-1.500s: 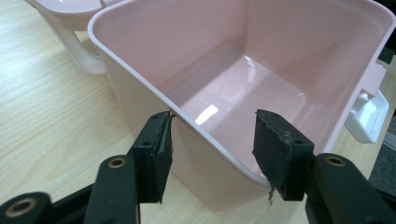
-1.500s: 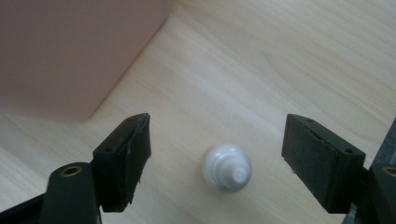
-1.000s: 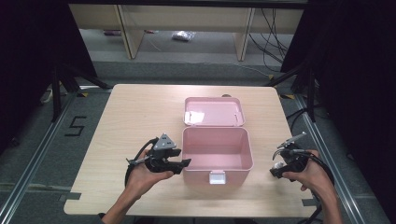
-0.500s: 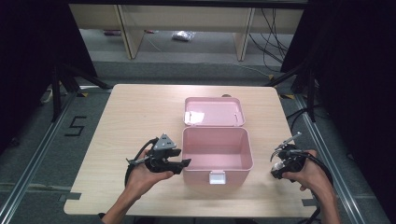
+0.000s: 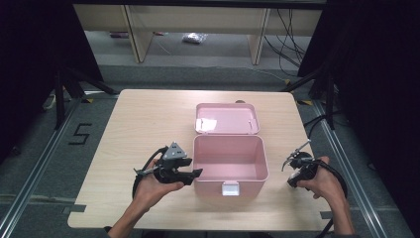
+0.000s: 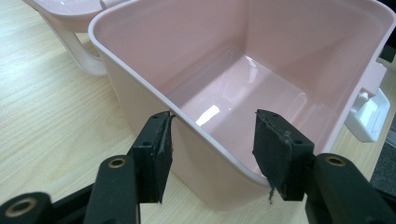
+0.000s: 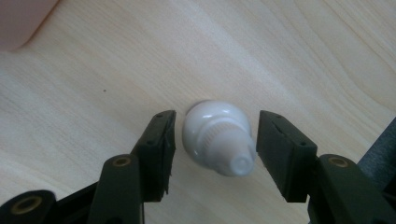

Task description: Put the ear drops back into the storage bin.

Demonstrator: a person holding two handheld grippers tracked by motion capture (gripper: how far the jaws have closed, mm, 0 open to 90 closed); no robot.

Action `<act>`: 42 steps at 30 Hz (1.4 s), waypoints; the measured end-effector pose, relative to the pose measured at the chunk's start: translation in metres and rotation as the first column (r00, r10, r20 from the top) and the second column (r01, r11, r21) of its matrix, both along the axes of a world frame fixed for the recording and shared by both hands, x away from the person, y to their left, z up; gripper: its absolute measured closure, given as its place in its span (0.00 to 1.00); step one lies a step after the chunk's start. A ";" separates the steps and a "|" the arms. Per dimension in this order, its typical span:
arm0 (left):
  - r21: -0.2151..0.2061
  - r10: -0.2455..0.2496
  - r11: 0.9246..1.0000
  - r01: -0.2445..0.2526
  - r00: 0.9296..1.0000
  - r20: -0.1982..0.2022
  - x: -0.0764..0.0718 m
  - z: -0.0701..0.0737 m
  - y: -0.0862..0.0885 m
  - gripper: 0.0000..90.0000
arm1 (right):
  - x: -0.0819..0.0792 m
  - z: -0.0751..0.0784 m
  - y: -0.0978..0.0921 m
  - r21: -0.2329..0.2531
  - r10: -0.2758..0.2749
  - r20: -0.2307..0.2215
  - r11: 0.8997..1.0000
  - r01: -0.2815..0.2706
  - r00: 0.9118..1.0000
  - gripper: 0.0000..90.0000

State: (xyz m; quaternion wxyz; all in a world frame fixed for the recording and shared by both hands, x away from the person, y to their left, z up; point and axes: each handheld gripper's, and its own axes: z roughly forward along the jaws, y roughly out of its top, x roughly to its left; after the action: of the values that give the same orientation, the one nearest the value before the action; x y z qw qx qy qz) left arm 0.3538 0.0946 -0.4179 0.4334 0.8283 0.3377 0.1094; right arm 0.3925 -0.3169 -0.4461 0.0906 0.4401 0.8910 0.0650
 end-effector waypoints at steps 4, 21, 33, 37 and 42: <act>0.011 0.003 1.000 -0.003 1.000 0.005 0.000 0.000 0.000 0.52 | 0.002 -0.002 0.002 -0.005 0.005 -0.009 1.000 -0.005 1.000 0.57; 0.012 0.003 1.000 -0.003 1.000 0.005 0.000 0.000 0.000 0.52 | 0.007 0.002 0.008 -0.025 0.009 -0.054 1.000 -0.010 0.999 0.67; 0.012 0.002 1.000 -0.002 1.000 0.005 0.000 0.000 0.000 0.52 | 0.009 0.018 0.007 -0.038 0.025 -0.077 0.999 -0.028 0.997 0.67; 0.012 0.004 1.000 -0.004 1.000 0.004 0.000 0.000 0.000 0.52 | 0.010 0.030 0.007 -0.012 0.030 -0.076 0.999 -0.031 0.997 0.67; 0.013 0.004 1.000 -0.004 1.000 0.006 0.000 0.000 0.000 0.52 | 0.009 0.048 0.013 0.015 0.036 -0.079 0.999 -0.035 0.996 0.67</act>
State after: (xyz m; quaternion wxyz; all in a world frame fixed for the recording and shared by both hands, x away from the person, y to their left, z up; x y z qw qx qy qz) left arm 0.3537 0.0946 -0.4175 0.4288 0.8301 0.3375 0.1148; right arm 0.4019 -0.3043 -0.3979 0.0510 0.4271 0.9011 0.0551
